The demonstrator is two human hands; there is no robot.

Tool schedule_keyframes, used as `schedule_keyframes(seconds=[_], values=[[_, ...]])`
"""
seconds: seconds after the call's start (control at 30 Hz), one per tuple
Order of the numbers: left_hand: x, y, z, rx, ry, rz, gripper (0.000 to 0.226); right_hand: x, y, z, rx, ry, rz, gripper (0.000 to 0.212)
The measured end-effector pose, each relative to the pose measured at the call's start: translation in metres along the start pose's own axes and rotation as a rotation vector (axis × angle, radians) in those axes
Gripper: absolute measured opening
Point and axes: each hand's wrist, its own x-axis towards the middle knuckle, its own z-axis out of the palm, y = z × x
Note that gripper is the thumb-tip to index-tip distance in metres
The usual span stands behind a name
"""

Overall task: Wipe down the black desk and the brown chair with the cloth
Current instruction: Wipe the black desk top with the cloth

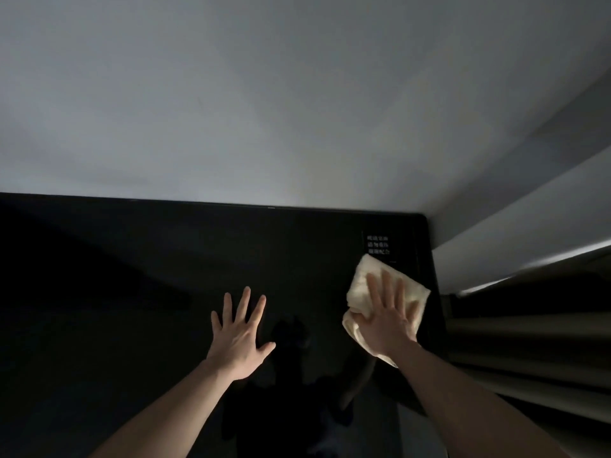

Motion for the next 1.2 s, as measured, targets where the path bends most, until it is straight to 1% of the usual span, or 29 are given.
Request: schedule_keyframes(seconds=[0.1,0.17,0.27,0.37,0.43,0.53,0.63,0.73,0.83,0.97,1.1,1.2], values=[[0.002,0.022,-0.005,-0.024,-0.058,-0.074,0.114,-0.002,0.053,-0.012,0.039,0.012,0.111,0.103],[0.004,0.026,-0.011,-0.037,-0.098,-0.097,0.118,-0.002,0.074,-0.017,0.068,0.029,0.162,0.105],[0.006,0.027,-0.018,-0.045,-0.143,-0.118,0.125,0.0,0.082,-0.021,0.11,0.013,0.211,0.101],[0.009,0.032,-0.021,-0.06,-0.163,-0.143,0.128,0.005,0.064,-0.019,0.138,0.02,0.241,0.09],[0.011,0.034,-0.023,-0.08,-0.176,-0.157,0.131,0.009,0.041,-0.017,0.123,0.017,0.224,0.082],[0.012,0.035,-0.026,-0.095,-0.193,-0.172,0.134,0.013,-0.005,-0.009,0.059,-0.042,0.078,0.073],[0.012,0.037,-0.028,-0.106,-0.204,-0.185,0.135,0.015,-0.04,-0.001,-0.033,-0.092,-0.072,0.078],[0.014,0.038,-0.032,-0.111,-0.223,-0.198,0.139,0.012,-0.036,-0.005,-0.067,-0.056,-0.188,0.09],[0.018,0.038,-0.035,-0.102,-0.246,-0.208,0.143,0.009,-0.005,-0.008,-0.114,0.011,-0.261,0.089],[0.02,0.038,-0.039,-0.098,-0.257,-0.213,0.146,0.01,0.03,-0.007,-0.164,0.133,-0.226,0.086],[0.019,0.037,-0.041,-0.096,-0.247,-0.204,0.146,0.006,0.053,-0.009,-0.156,0.171,-0.148,0.087],[0.019,0.037,-0.042,-0.098,-0.245,-0.202,0.146,0.004,0.071,-0.01,-0.101,0.214,-0.06,0.09]])
